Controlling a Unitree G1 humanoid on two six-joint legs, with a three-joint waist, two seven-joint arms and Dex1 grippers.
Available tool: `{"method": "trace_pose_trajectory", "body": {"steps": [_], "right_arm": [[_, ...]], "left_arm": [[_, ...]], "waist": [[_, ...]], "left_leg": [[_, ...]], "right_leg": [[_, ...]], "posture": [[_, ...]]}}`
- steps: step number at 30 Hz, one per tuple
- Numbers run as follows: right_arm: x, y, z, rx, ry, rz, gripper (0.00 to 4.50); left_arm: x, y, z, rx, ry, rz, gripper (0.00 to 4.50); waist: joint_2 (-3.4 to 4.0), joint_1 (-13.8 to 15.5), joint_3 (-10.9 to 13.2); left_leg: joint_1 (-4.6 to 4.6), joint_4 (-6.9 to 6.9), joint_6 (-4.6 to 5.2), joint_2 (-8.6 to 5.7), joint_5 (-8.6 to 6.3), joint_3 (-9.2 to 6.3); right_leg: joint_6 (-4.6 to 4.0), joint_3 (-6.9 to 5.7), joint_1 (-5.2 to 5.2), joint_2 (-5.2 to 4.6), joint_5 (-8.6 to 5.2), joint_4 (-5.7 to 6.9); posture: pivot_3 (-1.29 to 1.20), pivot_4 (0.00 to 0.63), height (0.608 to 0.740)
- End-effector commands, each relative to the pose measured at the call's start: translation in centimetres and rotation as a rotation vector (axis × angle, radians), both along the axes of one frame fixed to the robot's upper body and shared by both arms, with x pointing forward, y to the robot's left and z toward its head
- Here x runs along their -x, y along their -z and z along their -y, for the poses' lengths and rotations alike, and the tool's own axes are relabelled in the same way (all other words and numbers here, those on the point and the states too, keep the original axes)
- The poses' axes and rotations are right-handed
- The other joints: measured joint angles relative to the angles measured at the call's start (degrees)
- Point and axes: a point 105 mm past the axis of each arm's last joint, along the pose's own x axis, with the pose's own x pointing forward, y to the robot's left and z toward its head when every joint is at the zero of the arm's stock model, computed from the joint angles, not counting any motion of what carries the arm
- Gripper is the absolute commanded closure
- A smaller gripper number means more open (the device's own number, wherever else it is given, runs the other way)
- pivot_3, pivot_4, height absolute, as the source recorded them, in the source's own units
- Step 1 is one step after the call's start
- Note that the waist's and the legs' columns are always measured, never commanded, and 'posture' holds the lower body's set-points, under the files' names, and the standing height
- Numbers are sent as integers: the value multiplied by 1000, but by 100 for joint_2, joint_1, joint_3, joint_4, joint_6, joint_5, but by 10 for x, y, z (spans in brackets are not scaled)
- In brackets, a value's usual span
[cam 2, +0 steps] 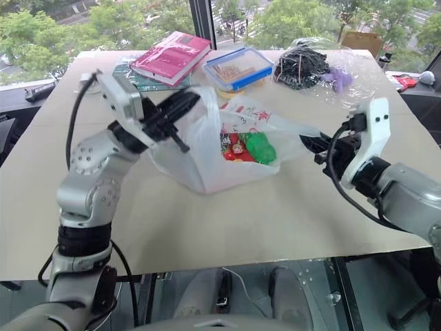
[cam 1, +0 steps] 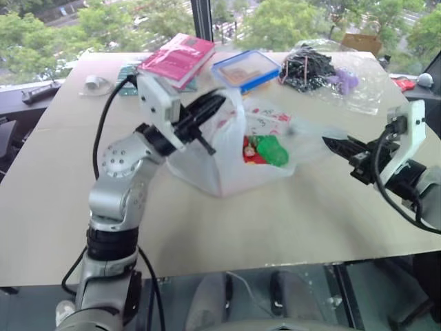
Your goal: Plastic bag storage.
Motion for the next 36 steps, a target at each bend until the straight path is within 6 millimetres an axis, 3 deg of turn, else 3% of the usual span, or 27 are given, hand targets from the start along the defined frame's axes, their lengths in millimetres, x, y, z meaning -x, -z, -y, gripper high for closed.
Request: {"method": "trace_pose_trajectory", "body": {"steps": [1, 5, 8, 11, 15, 19, 23, 30, 33, 36], "right_arm": [[11, -79, 6, -223, -88, 205, 4443], [7, -146, 24, -415, -100, 339, 4443], [-1, -184, 45, -518, -51, 411, 4443], [-6, -204, 58, -524, -8, 453, 4443], [-7, -207, 66, -435, 41, 478, 4443], [3, -181, 63, -328, 44, 454, 4443], [10, -125, 55, -200, 75, 349, 4443], [19, -7, 17, 61, 55, 78, 4443], [20, 23, 18, 159, 82, 13, 4443], [22, 40, 24, 246, 114, -3, 4443]], "left_arm": [[-5, -64, -14, 198, -25, 79, 4500], [-19, -114, -26, 376, -16, 100, 4500], [-37, -129, -35, 441, -34, 93, 4500], [-55, -134, -37, 469, -56, 85, 4500], [-62, -133, -21, 433, -6, 99, 4500], [-59, -106, 6, 335, 87, 81, 4500], [-49, -68, 21, 245, 131, 34, 4500], [-28, 2, 13, 109, 74, -108, 4500], [-24, 25, 9, 51, 48, -149, 4500], [-21, 38, 0, 16, 11, -170, 4500]], "waist": [[0, -4, 0], [0, -1, -2], [2, 0, 3], [2, 4, 3], [1, -4, 2], [2, -3, 2], [5, 0, 1], [8, -39, -3], [9, -17, -5], [9, 5, -4]], "left_leg": [[1, 2, 0, -4, 0, 0], [-1, -5, 5, -13, -3, 5], [-18, -9, -7, -18, 4, 18], [-46, -9, -8, -21, 4, 44], [-93, -10, 3, -21, -2, 46], [-111, -18, 6, -16, -4, 50], [-108, -29, 5, -10, -3, 49], [-84, -6, 5, -7, -3, 45], [-59, 3, 8, -8, -5, 42], [-23, 39, 31, -4, -18, 36]], "right_leg": [[4, 0, 2, 1, 2, -1], [6, 1, 1, 1, 3, -9], [7, 3, -20, -3, 3, -8], [10, -4, -38, -4, 5, -11], [13, -13, -65, -12, 7, -17], [15, -14, -82, -22, 7, -24], [20, -11, -89, -32, 4, -19], [21, 11, -88, -31, 4, -1], [23, 15, -61, -27, 6, -1], [22, 18, -13, -14, 7, 1]], "posture": [[0, 150, 740], [0, 150, 740], [0, 150, 740], [0, 150, 740], [0, 150, 740], [0, 150, 740], [0, 150, 740], [0, 150, 740], [0, 150, 740], [0, 150, 740]]}}
